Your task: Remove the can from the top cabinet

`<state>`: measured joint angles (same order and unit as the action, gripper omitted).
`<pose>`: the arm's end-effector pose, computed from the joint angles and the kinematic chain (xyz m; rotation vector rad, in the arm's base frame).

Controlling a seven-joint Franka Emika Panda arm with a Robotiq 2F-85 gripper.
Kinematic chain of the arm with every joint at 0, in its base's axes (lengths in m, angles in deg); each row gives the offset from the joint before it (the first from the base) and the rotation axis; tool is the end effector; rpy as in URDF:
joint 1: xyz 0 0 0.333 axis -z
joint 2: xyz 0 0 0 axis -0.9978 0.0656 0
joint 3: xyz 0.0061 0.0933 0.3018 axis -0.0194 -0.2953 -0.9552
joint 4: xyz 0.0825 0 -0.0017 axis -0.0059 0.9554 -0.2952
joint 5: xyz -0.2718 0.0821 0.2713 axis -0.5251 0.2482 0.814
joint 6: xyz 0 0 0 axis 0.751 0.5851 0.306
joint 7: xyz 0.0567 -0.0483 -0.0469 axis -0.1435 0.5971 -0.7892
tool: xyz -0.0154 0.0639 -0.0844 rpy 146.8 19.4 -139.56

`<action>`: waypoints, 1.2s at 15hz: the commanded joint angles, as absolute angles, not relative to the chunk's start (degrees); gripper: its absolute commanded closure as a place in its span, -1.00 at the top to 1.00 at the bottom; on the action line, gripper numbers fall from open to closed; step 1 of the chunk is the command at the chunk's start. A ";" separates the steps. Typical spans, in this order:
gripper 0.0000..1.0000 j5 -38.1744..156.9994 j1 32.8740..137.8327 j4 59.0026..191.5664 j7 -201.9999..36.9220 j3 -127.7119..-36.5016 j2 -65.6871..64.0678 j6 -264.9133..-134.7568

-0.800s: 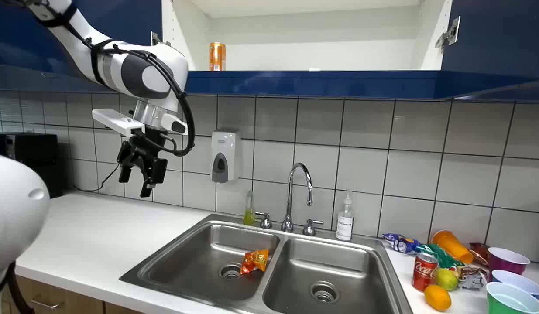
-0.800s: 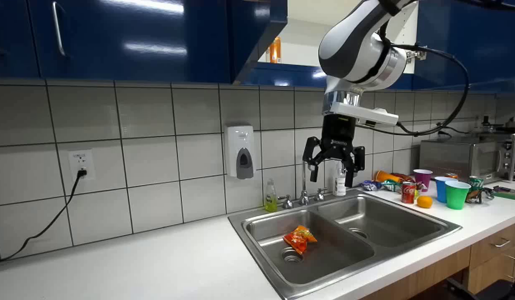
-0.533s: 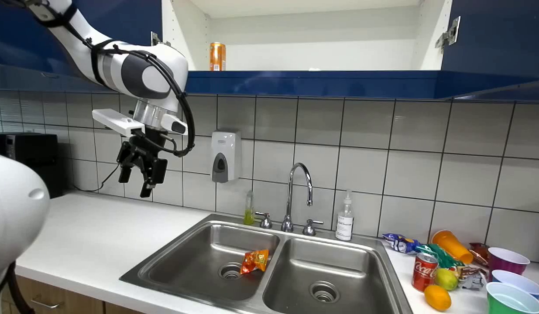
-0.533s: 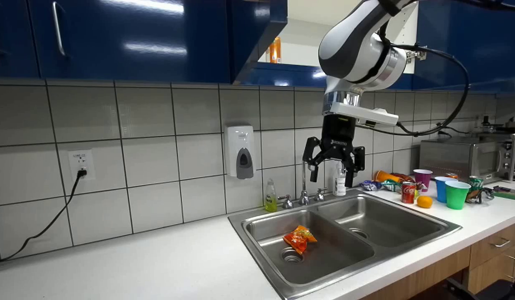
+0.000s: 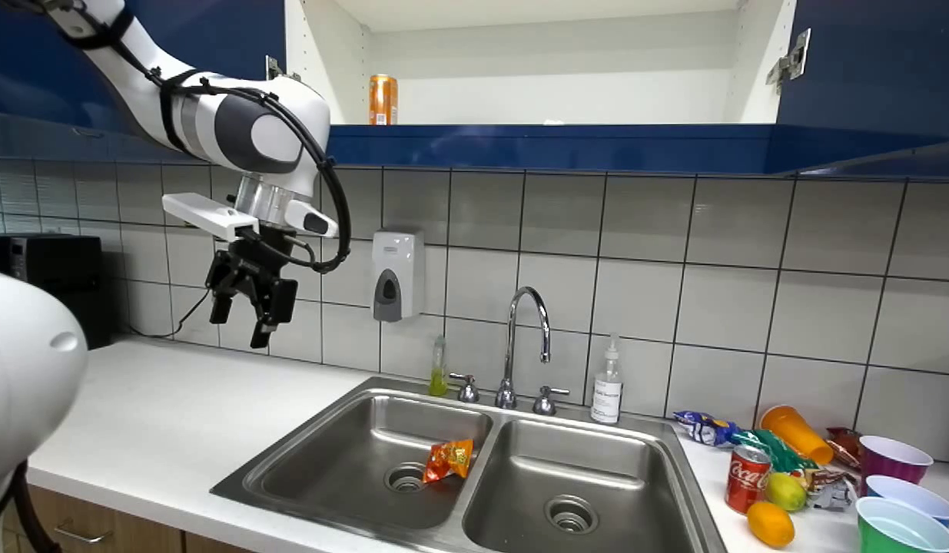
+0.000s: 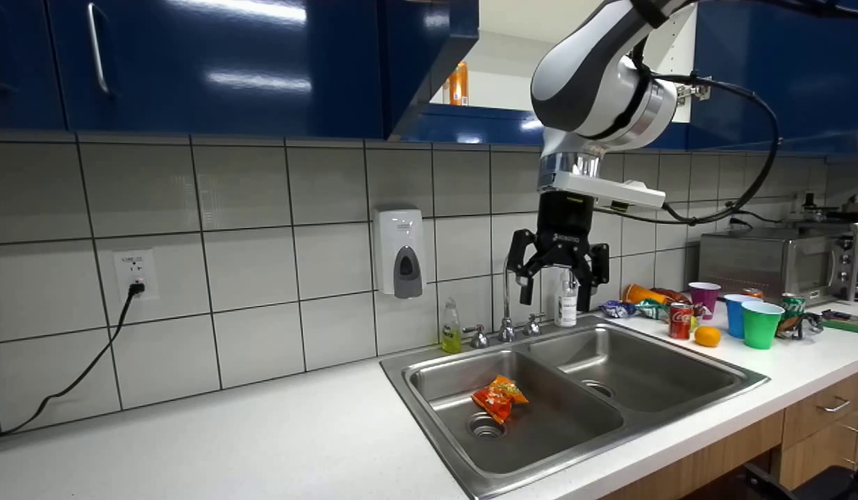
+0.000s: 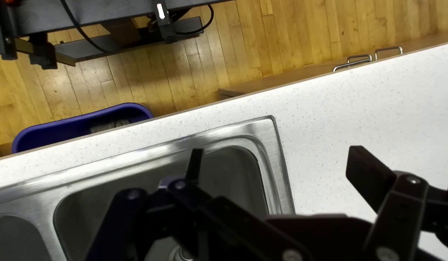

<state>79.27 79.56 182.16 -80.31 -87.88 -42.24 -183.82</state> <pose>0.3764 0.0710 0.3919 -2.9059 0.1889 0.1893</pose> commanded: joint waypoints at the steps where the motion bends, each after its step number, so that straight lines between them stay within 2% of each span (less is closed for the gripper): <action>1: 1.00 77.04 80.83 181.68 -81.04 -88.53 -44.61 -181.96; 18: 1.00 70.76 81.02 177.25 -81.96 -88.54 -50.05 -171.00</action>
<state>72.09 79.70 179.04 -80.53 -87.88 -48.80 -174.47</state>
